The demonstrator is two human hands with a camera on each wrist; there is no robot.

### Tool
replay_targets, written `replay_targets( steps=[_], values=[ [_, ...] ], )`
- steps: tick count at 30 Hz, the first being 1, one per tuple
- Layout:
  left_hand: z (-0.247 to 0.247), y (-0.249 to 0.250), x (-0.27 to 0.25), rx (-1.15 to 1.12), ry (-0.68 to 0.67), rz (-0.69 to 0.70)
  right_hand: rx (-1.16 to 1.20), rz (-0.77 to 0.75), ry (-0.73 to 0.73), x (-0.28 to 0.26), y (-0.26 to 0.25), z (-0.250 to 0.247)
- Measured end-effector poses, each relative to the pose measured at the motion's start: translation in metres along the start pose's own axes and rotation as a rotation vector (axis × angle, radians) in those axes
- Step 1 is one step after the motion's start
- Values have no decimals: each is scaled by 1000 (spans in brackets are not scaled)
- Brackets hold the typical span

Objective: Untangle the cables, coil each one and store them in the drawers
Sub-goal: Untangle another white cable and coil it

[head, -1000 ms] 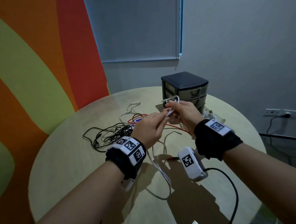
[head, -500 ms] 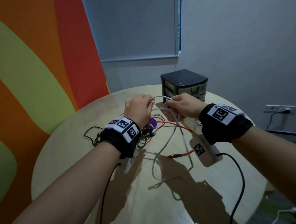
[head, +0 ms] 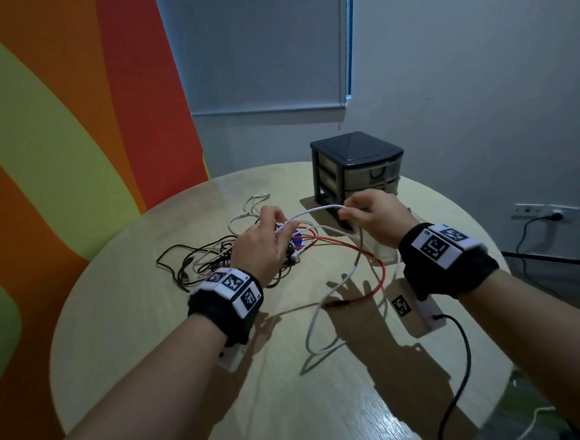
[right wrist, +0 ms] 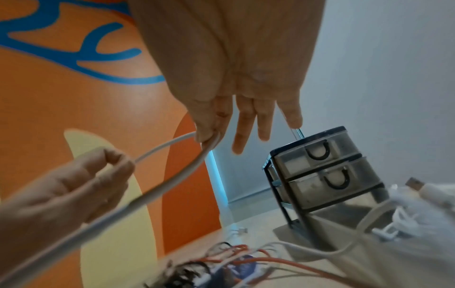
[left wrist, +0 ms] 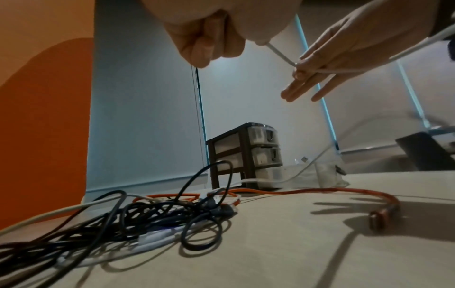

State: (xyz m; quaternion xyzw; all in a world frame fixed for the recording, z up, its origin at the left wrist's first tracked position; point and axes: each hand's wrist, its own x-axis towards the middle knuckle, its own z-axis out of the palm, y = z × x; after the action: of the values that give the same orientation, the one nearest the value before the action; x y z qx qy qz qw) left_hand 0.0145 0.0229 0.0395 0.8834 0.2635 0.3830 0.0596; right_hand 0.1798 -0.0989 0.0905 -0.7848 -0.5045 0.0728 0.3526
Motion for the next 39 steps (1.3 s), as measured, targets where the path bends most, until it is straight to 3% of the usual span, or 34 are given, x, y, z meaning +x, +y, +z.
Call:
replay_targets(
  steps=[3,6,11,14,17,24,27,29,34,39],
  values=[
    [-1,1,-6,-57,65,51,448,94,-8,-11,2,3],
    [0,1,-7,-14,47,43,941,242,-179,-30,-1,7],
    [-3,0,-8,23,19,-119,1236,209,-423,-56,-1,8],
    [-10,4,-11,26,-22,-133,1263,152,-400,-67,4,11],
    [-13,10,-9,48,-224,-116,1211,136,-280,-66,7,20],
    [-16,30,-10,53,-559,128,1023,148,54,-54,2,46],
    [-20,39,-12,-161,-527,189,1011,110,50,-53,3,54],
    [-24,43,-13,-365,-430,172,989,53,22,-55,4,60],
    [-20,41,-23,-596,-212,-11,961,17,-32,-64,5,66],
    [-7,37,-42,-703,-224,-188,964,70,-167,-70,10,74]
  ],
)
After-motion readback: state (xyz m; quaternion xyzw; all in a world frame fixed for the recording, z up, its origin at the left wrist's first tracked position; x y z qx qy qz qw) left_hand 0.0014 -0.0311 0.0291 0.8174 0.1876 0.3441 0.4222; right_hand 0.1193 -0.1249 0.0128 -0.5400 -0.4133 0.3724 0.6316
